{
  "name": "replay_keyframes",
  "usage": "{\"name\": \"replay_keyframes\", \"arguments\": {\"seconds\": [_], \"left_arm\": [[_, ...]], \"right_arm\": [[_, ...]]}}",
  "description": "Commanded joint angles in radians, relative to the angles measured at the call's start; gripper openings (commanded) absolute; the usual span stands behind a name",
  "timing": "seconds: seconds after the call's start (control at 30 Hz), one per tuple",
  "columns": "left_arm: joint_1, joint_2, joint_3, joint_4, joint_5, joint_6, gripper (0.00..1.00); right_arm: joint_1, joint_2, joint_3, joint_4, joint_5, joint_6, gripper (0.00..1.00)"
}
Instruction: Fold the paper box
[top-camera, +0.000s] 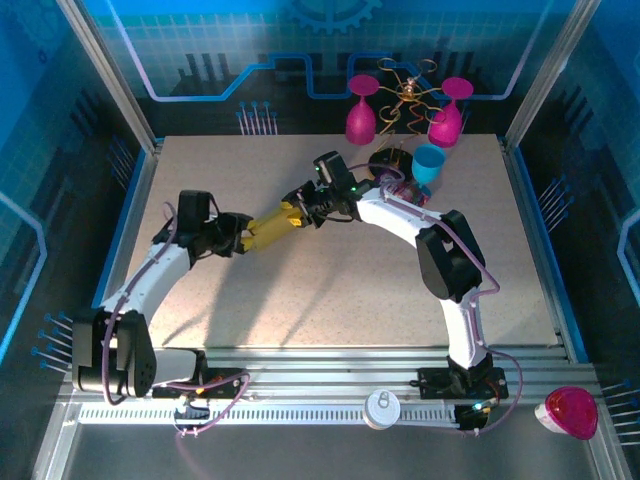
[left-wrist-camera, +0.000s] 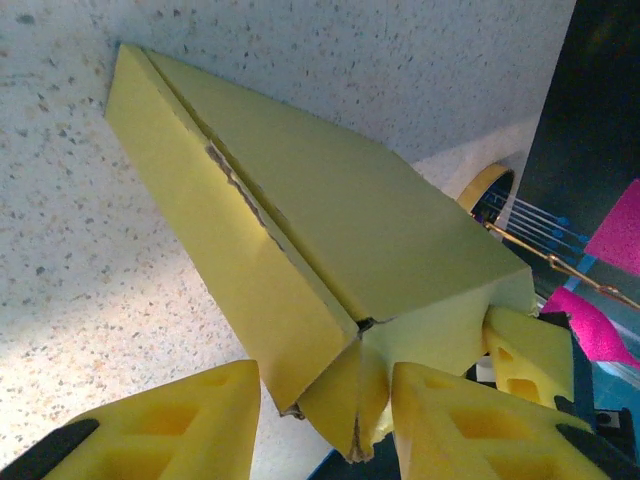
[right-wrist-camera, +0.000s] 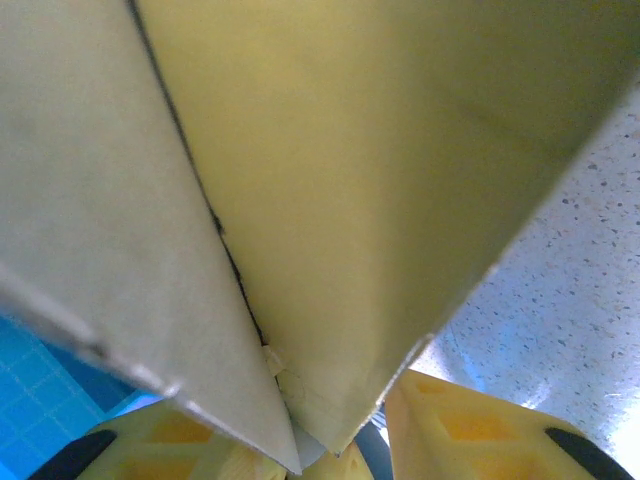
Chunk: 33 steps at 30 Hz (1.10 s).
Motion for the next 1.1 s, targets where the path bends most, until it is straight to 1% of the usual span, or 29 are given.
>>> {"name": "replay_keyframes", "arguments": {"seconds": [0.0, 0.17, 0.3, 0.6, 0.77, 1.07], "left_arm": [[0.023, -0.034, -0.03, 0.042, -0.002, -0.052, 0.38], [0.035, -0.075, -0.09, 0.13, -0.014, -0.123, 0.36], [0.035, -0.092, -0.12, 0.206, 0.001, -0.168, 0.34], [0.033, -0.121, -0.159, 0.256, 0.037, -0.205, 0.35], [0.033, -0.131, -0.179, 0.24, 0.037, -0.208, 0.34], [0.033, -0.086, -0.178, 0.259, 0.036, -0.207, 0.33]], "right_arm": [[0.005, 0.03, 0.01, -0.021, -0.009, 0.008, 0.35], [0.004, 0.036, 0.014, -0.017, -0.009, 0.014, 0.35], [0.004, 0.042, 0.018, -0.016, -0.011, 0.015, 0.35], [0.003, 0.057, 0.036, -0.016, -0.014, 0.019, 0.35], [0.003, 0.062, 0.044, -0.019, -0.016, 0.019, 0.34], [0.002, 0.063, 0.038, -0.016, -0.015, 0.02, 0.33]]}}
